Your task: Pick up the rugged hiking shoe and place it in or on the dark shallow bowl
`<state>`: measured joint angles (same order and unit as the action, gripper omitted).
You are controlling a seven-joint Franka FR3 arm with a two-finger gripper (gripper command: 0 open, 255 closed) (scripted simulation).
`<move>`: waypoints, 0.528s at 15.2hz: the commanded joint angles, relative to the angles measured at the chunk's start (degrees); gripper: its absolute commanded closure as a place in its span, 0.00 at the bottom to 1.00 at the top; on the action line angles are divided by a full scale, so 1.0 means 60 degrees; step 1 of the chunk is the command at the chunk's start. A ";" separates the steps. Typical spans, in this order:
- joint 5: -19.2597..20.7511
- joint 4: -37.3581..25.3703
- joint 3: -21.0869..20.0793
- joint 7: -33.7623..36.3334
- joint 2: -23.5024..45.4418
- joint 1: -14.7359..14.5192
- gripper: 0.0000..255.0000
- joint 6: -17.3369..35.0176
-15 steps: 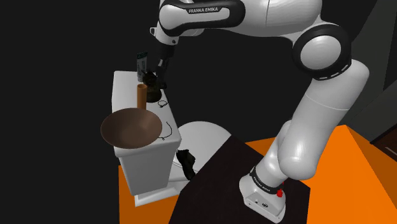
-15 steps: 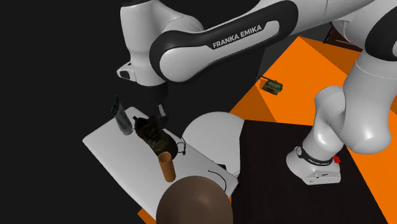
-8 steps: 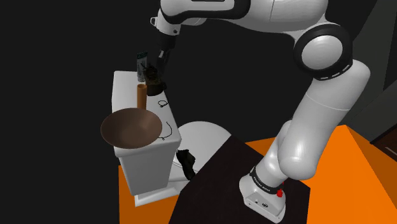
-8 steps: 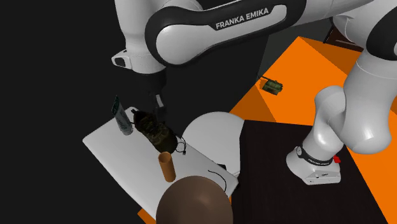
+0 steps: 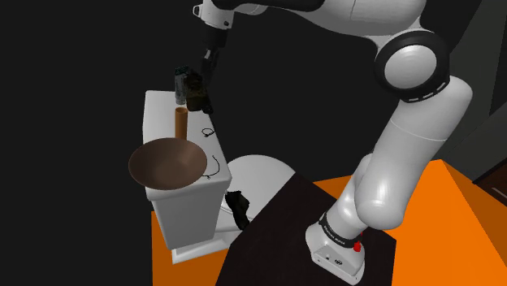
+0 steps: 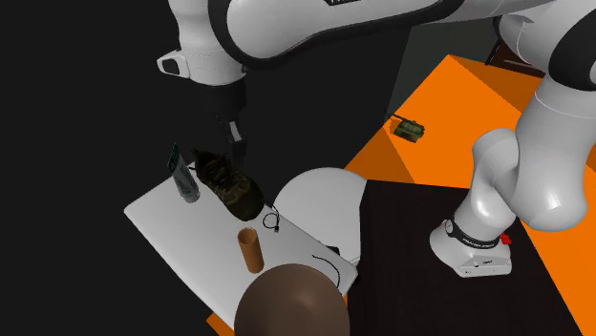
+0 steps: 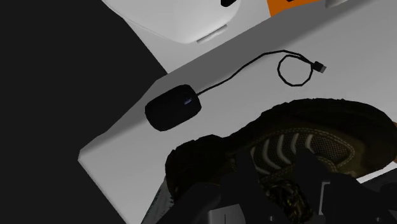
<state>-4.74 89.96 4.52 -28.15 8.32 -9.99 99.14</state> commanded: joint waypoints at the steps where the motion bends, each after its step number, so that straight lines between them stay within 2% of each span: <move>1: 0.0003 -0.0281 -0.0008 0.0039 0.0014 -0.0009 1.00 -0.0257; 5: 0.0000 -0.0916 -0.0003 0.0069 0.0103 0.0002 1.00 -0.0803; 8: 0.0059 -0.0374 -0.0161 0.0452 -0.0352 -0.0233 1.00 -0.0686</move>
<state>-4.55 86.05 3.94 -26.39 7.66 -10.81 94.68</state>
